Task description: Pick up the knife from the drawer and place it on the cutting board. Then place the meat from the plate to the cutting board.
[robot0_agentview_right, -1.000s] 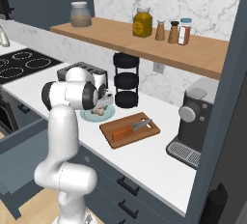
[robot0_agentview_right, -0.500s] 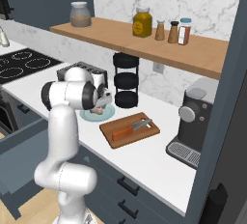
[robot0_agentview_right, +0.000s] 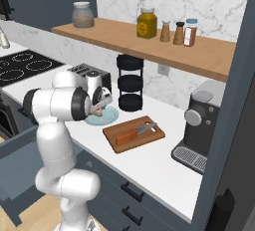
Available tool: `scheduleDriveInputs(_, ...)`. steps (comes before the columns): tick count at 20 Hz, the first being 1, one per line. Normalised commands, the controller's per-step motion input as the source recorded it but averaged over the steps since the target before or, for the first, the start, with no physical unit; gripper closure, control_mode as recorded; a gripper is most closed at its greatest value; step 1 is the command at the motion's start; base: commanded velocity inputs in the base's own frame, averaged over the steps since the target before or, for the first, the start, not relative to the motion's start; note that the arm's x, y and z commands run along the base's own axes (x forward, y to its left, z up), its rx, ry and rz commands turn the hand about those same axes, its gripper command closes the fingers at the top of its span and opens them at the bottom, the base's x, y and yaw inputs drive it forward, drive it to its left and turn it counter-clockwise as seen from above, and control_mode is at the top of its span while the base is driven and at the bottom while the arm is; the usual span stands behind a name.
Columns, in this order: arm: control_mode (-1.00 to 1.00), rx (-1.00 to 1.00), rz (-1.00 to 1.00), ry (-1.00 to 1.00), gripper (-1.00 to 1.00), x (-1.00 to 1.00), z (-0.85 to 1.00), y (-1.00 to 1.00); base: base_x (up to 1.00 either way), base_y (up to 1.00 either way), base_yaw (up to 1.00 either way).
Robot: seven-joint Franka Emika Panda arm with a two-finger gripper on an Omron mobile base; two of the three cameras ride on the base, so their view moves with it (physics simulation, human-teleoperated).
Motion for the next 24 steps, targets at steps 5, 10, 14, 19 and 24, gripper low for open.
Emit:
scheduleDriveInputs(5, -1.00, 0.00, -0.27, -0.01, 1.00, -0.71, 0.52, 0.00, 0.00, 0.00, 0.00)
scheduleDriveInputs(10, -1.00, 0.00, -0.35, 0.00, 1.00, -0.48, 0.54, 0.00, 0.00, 0.00, 0.00)
scheduleDriveInputs(14, -1.00, 0.02, -0.38, 0.01, 1.00, -0.41, 0.60, 0.00, 0.00, 0.00, 0.00)
scheduleDriveInputs(19, -1.00, 0.00, -0.52, 0.00, 1.00, -0.24, 0.25, 0.00, 0.00, 0.00, 0.00)
scheduleDriveInputs(24, -1.00, 0.01, -0.55, 0.01, 1.00, -0.08, 0.04, -0.18, 0.00, 0.00, 0.00)
